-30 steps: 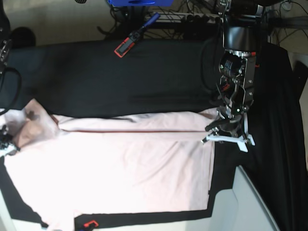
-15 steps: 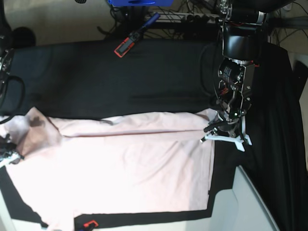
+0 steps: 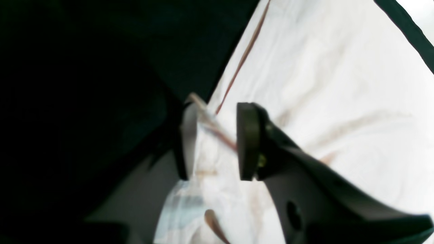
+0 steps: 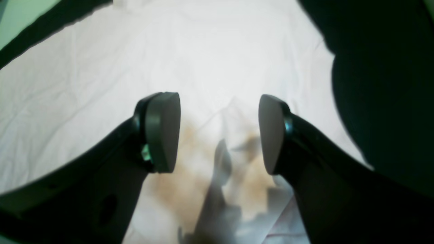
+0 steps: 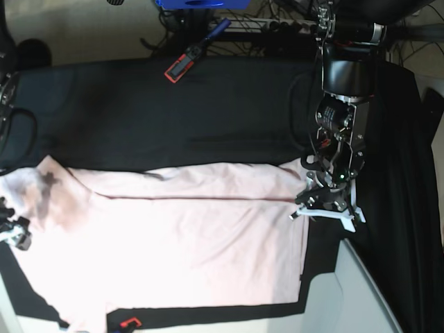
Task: Fold the T-shirt properly
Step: 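Lay the folded shoulder edge down across the shirt and open both grippers, then move the right gripper along the folded edge toward the sleeve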
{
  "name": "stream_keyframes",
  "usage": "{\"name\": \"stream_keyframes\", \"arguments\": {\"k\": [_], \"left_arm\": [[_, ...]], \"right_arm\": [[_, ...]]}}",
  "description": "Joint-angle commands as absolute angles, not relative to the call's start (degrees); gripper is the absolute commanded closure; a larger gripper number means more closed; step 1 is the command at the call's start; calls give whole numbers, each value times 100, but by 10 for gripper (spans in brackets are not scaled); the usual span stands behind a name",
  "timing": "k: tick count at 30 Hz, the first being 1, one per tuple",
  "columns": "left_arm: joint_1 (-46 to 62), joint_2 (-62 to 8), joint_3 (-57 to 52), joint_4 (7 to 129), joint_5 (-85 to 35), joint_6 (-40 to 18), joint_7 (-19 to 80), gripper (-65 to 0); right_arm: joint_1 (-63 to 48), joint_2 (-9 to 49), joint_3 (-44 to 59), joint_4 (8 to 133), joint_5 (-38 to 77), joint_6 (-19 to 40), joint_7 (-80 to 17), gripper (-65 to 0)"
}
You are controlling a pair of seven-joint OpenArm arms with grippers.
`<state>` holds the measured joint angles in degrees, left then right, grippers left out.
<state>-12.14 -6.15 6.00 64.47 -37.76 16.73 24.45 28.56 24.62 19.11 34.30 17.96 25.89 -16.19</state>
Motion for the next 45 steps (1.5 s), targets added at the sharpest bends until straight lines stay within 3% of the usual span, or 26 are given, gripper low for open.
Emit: {"name": "stream_keyframes", "arguments": {"k": [1,5,12,21,28,45], "left_arm": [[-1253,-655,602,6668,-3776,1657,2334,-213],[-716,-655,593,7380,-3776,1657,2316,-213],[189,-664,593,8163,-3758,1657,2334,-210],[708,-875,1323,8541,-2167,1657,2343,-208],[910,-892,1358,8549,-2097,1648,2343,-208],[1095,-1015,1305,8541,-2123,1648,2334,-208]], "right_arm": [[2853,2651,1938,3705,1851,2598,-1534,-350],[2053,2536,1947,4629,1921,2598,-2246,-350],[822,2299,1956,6053,3301,2598,-3152,-350],[708,1912,3099,6088,3741,1991,-3793,-351],[699,1385,3415,5815,3697,1982,-3802,-351],[567,1349,3398,5701,3688,2018,-3618,-351]]}}
